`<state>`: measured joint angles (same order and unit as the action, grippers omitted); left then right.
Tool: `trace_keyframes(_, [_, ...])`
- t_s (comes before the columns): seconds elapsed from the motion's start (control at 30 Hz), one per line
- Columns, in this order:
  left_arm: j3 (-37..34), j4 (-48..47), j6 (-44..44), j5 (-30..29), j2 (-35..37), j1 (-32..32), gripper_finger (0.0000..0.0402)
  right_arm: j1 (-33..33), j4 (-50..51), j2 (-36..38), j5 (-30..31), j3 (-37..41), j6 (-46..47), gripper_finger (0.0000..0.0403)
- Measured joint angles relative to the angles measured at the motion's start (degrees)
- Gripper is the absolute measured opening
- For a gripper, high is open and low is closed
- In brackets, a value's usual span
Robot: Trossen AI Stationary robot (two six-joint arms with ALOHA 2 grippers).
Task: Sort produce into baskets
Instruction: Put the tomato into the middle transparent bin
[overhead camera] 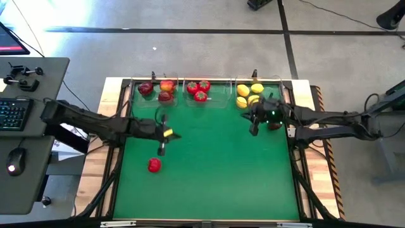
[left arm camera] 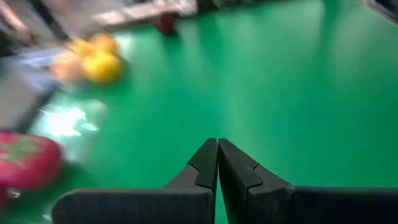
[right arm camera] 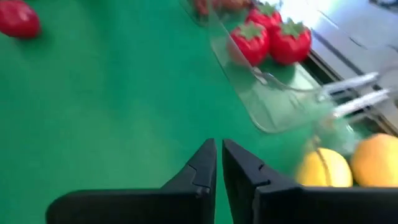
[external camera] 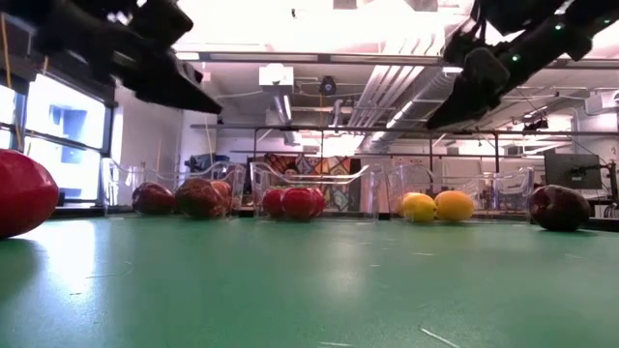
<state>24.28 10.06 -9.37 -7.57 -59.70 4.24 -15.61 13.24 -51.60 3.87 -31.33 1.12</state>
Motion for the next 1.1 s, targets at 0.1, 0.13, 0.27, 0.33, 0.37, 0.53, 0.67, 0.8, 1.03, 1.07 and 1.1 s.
trace_keyframes(0.1, [5.0, -13.3, 3.4, -0.5, 0.0, 5.4, 0.0, 4.9, -3.6, 0.3, 3.7, 1.6, 1.5, 0.001])
trace_keyframes(0.13, [6.6, -17.5, 5.1, -0.5, 0.0, 7.3, 0.0, 6.3, -4.6, 0.3, 4.7, 2.0, 1.5, 0.0006])
trace_keyframes(0.27, [12.8, -35.5, 16.8, 0.8, 0.0, 15.0, 0.0, 10.9, -7.7, 0.3, 7.6, 3.4, 1.8, 0.0003])
trace_keyframes(0.33, [15.3, -43.1, 24.2, 2.2, 0.0, 19.3, 0.0, 12.3, -8.9, 0.3, 8.2, 4.1, 1.9, 0.0004])
trace_keyframes(0.37, [16.3, -46.4, 27.8, 2.6, 0.0, 21.4, 0.0, 12.9, -9.1, 0.3, 8.2, 4.4, 1.9, 0.0003])
trace_keyframes(0.53, [17.9, -54.5, 43.1, 2.6, 0.0, 29.8, 0.0005, 14.1, -10.1, 0.3, 8.2, 6.0, 1.9, 0.0001])
trace_keyframes(0.67, [17.7, -59.7, 53.4, 2.9, -0.5, 32.8, 0.0026, 14.2, -10.7, 0.3, 8.2, 6.0, 2.1, 0.0])
trace_keyframes(0.8, [17.7, -63.2, 58.9, 4.4, -1.5, 34.0, 0.0058, 14.2, -10.9, 0.3, 8.2, 6.0, 1.9, 0.0])
trace_keyframes(1.03, [17.7, -62.6, 61.0, 4.1, -3.9, 33.9, 0.0119, 14.2, -11.0, 0.2, 8.2, 6.0, 1.9, 0.0])
trace_keyframes(1.07, [17.7, -62.6, 61.8, 4.2, -4.6, 33.7, 0.0126, 14.2, -11.0, 0.2, 8.2, 6.0, 1.9, 0.0])
trace_keyframes(1.1, [17.7, -62.5, 62.5, 4.4, -5.2, 33.5, 0.0133, 14.2, -11.0, 0.2, 8.2, 6.0, 1.9, 0.0])
